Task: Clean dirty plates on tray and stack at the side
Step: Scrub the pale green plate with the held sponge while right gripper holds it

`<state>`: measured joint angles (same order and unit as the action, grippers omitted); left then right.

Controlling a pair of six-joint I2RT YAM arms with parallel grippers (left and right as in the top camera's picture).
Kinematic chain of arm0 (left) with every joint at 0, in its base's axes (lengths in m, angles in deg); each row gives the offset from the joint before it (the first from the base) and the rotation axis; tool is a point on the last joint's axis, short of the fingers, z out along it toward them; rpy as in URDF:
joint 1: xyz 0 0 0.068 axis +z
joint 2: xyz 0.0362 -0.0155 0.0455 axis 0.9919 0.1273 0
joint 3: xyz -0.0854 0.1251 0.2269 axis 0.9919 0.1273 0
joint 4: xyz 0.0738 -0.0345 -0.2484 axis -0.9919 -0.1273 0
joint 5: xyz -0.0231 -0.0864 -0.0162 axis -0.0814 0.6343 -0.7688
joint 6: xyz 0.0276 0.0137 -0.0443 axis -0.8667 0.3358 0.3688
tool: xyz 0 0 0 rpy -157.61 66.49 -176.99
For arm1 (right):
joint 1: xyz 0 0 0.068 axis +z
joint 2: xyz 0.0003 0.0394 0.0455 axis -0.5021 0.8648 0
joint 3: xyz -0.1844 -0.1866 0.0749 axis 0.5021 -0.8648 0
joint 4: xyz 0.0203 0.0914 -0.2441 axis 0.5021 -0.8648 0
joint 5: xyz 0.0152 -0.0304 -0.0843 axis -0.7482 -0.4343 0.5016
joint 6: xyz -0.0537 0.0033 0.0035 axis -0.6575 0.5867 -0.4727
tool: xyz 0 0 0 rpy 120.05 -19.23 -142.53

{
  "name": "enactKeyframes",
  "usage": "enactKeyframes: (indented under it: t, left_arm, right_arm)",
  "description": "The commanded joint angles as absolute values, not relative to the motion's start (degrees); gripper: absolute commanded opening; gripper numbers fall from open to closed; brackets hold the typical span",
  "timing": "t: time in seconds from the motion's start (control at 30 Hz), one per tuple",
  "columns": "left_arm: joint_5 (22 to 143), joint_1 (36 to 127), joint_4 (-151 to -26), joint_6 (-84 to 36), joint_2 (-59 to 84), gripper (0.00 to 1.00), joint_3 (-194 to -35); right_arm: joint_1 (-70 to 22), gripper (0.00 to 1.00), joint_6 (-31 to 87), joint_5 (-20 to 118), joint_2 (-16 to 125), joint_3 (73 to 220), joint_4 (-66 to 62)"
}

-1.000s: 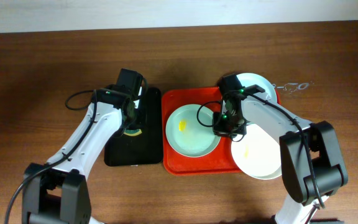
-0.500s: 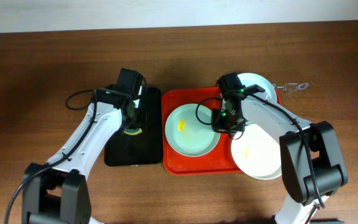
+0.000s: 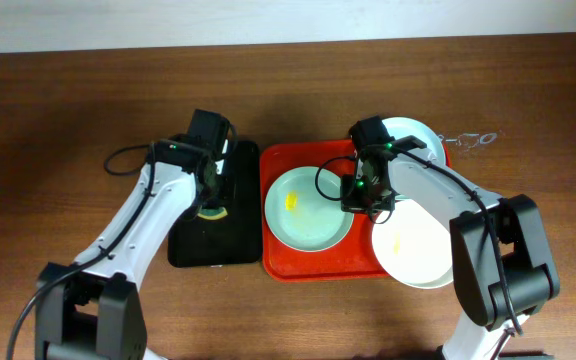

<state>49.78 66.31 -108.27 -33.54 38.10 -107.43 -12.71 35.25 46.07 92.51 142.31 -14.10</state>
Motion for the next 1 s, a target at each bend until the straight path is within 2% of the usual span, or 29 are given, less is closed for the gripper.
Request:
enactKeyframes:
  t: [0.0,0.13,0.53,0.97]
  left_arm:
    - [48.86,65.96,-111.29,-34.06,37.05,0.00,-114.58]
    - [48.56,65.96,-111.92,-33.74,37.05,0.00,-117.90]
    - [58.52,63.60,-107.77,-27.53,37.32,0.00,-117.86]
    - [62.09,52.36,-100.25,-21.30,41.82,0.00,-119.96]
  right_arm:
    - [-12.90,0.04,35.49,47.18,93.17,143.34,-14.51]
    - [-12.90,0.04,35.49,47.18,93.19,143.34,-14.53]
    - [-12.90,0.04,35.70,46.59,93.17,143.34,-14.95]
    - [-12.90,0.04,35.70,43.36,93.17,143.34,-16.85]
